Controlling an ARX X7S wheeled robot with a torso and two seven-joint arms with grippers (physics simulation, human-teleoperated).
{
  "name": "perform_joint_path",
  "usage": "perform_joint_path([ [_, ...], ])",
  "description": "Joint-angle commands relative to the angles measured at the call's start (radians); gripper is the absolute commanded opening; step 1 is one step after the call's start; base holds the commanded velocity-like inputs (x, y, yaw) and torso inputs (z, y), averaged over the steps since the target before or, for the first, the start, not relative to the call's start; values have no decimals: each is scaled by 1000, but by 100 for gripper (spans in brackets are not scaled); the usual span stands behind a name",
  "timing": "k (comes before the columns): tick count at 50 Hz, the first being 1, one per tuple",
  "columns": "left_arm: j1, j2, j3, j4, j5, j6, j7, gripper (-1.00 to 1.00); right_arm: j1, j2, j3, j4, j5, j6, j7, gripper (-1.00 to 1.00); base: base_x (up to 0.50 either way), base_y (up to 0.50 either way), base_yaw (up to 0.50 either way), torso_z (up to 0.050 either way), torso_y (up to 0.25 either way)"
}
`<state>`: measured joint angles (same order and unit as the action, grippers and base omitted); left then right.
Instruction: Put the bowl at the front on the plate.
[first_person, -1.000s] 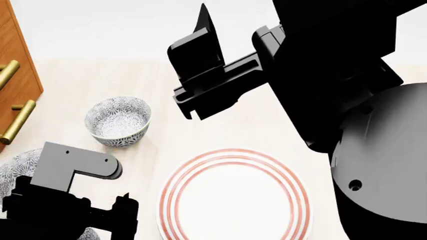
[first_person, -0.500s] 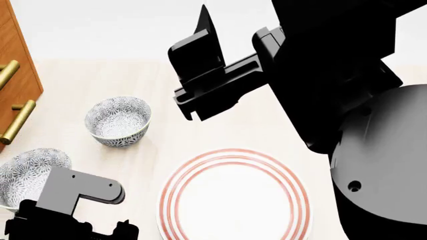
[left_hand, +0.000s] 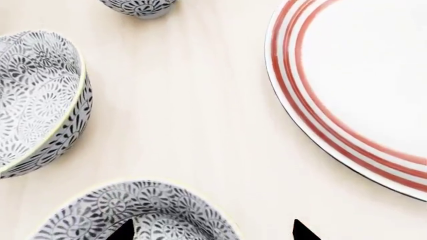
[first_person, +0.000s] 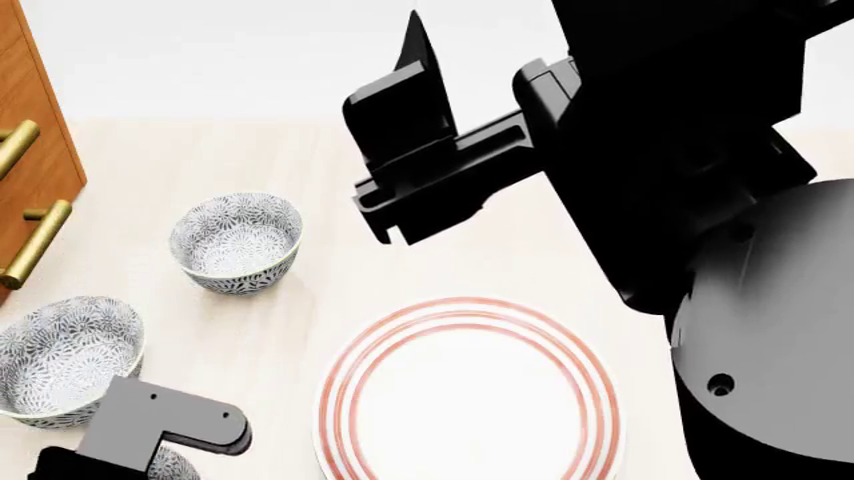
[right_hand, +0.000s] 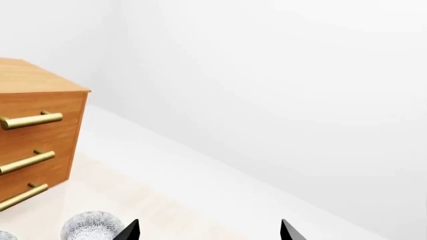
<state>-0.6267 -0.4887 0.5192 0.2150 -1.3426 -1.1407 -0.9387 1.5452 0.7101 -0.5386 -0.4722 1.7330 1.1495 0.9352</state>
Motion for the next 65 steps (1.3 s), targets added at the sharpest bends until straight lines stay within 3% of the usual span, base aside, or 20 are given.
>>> perform_joint_path([
  [1, 21, -8, -9, -9, -43, -11, -20, 100, 5, 10, -1, -9, 15, -6, 13, 100, 0, 0, 0, 0, 0],
  [31, 56, -19, 19, -40, -16, 17, 21, 100, 6, 17, -15, -17, 14, -19, 16, 100, 0, 0, 0, 0, 0],
  [32, 56, -22, 22, -35, 0, 27, 27, -100, 5, 17, -15, -18, 14, -20, 16, 100, 0, 0, 0, 0, 0],
  [47, 77, -32, 16, -8, -1, 59, 62, -100, -5, 20, -17, -32, 9, -33, 10, 100, 0, 0, 0, 0, 0],
  [58, 77, -59, 40, 49, 128, 150, 146, -100, -12, 24, -17, -37, 0, -41, 0, 100, 0, 0, 0, -1, 0],
  [65, 82, -63, 38, 56, 174, 188, 138, -100, -11, 26, -19, -38, -2, -43, -4, 100, 0, 0, 0, 0, 0],
])
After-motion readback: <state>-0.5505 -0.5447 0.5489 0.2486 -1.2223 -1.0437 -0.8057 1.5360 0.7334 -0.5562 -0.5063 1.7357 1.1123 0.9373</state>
